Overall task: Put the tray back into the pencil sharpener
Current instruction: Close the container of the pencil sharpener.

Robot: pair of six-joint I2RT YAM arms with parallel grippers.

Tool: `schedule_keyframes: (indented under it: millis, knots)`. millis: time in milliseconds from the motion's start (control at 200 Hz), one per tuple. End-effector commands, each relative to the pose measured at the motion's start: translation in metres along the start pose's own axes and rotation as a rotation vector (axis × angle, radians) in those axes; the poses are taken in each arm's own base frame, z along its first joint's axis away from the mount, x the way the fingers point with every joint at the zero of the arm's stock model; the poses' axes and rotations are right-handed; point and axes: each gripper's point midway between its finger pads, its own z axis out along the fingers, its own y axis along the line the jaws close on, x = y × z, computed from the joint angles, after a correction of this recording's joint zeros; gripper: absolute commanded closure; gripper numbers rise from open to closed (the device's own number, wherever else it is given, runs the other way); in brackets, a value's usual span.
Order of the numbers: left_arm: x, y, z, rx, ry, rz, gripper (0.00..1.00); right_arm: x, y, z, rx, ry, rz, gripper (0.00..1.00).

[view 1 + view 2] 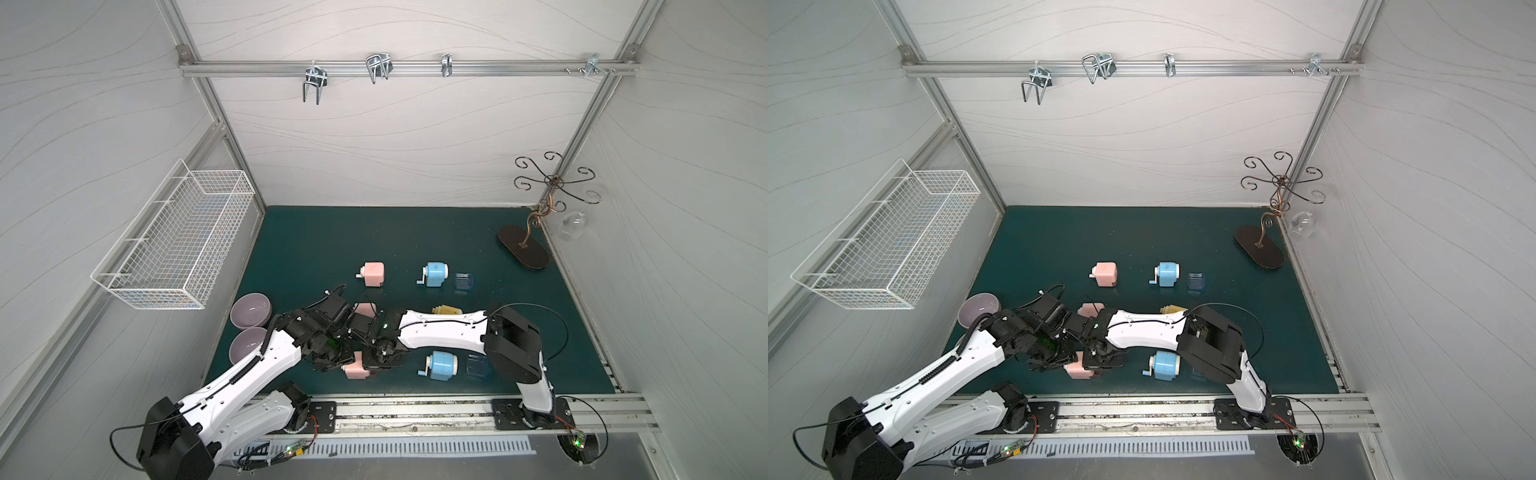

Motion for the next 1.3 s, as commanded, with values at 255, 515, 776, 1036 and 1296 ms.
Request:
schedule_keyframes:
  millis: [255, 515, 776, 1036, 1296]
  knots:
    - [0.001, -0.001, 0.012, -0.011, 0.015, 0.022, 0.57, 0.01, 0.021, -0.009, -0.079, -0.004, -0.05, 0.9]
    - [0.001, -0.002, 0.012, -0.008, 0.013, 0.022, 0.56, 0.011, 0.019, -0.008, -0.078, 0.003, -0.049, 0.9]
    - [0.001, -0.001, 0.01, -0.007, 0.009, 0.022, 0.55, 0.009, 0.013, -0.015, -0.07, -0.009, -0.04, 0.89]
    - [0.0, -0.001, 0.01, -0.008, 0.007, 0.023, 0.55, 0.008, 0.011, -0.019, -0.078, -0.016, -0.037, 0.89]
    - [0.0, -0.001, 0.01, -0.011, 0.006, 0.024, 0.55, 0.008, 0.014, -0.018, -0.085, -0.012, -0.049, 0.88]
